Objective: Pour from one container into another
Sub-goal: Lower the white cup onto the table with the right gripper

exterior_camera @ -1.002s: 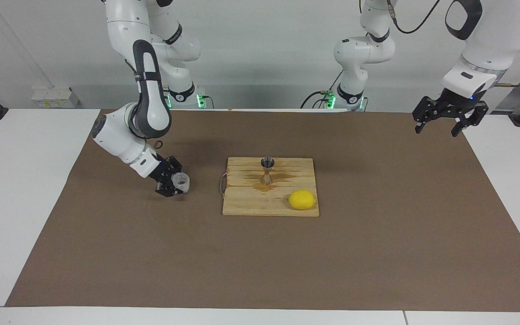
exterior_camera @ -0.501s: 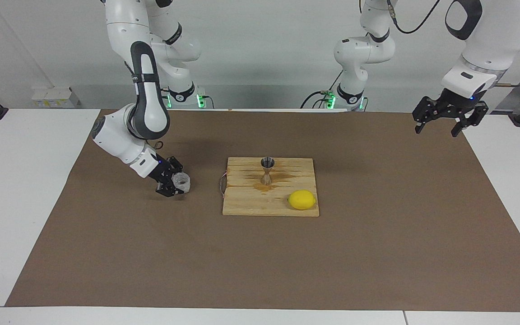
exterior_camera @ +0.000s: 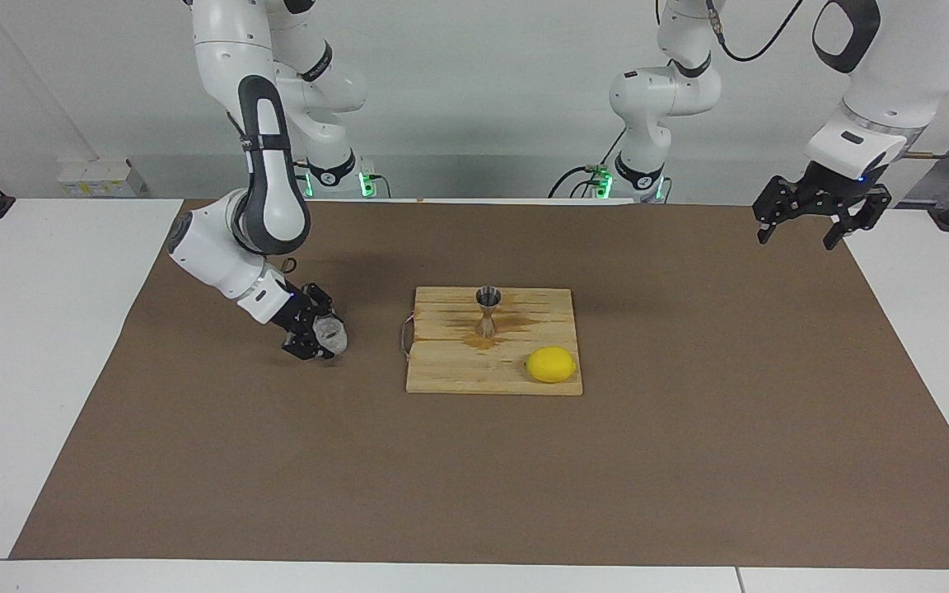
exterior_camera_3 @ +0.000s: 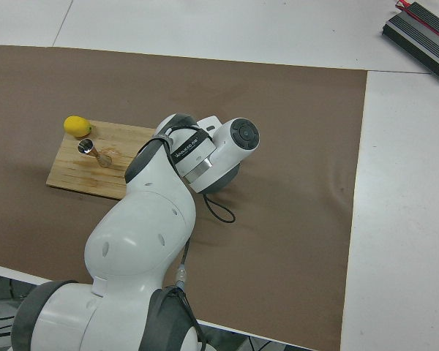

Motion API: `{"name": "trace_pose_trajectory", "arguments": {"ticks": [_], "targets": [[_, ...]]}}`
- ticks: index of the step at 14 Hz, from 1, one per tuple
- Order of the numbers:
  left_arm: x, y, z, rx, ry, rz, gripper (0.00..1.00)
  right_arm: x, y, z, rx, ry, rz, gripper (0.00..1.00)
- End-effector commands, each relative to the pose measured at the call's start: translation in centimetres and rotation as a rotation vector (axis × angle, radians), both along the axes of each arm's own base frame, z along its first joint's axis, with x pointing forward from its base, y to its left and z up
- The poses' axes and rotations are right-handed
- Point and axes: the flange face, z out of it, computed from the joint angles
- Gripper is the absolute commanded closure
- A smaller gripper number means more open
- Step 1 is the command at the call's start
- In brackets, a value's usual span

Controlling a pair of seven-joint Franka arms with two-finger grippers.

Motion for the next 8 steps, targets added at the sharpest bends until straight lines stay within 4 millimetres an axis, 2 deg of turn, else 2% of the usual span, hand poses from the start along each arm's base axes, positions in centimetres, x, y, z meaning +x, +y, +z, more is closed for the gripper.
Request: {"name": "trace_pose_trajectory", "arguments": {"ticks": [1, 3, 5, 8], "targets": [[-0.2, 0.4, 0.2, -0.011, 0.007, -0.012, 0.0, -0.2, -0.3, -0.1, 0.013, -0.023, -0.002, 0.0], [-0.2, 0.3, 0.2, -0.011, 0.007, -0.013, 0.0, -0.1, -0.4, 0.5, 0.015, -0.033, 0.0, 0.0], [-0.1, 0.1, 0.2, -0.011, 0.007, -0.016, 0.0, -0.1, -1.5, 1.4, 0.008, -0.046, -0.007, 0.0], [-0.4, 0.2, 0.5, -0.011, 0.007, -0.016, 0.0, -0.2, -1.4, 2.4, 0.012, -0.053, 0.0, 0.0]]}}
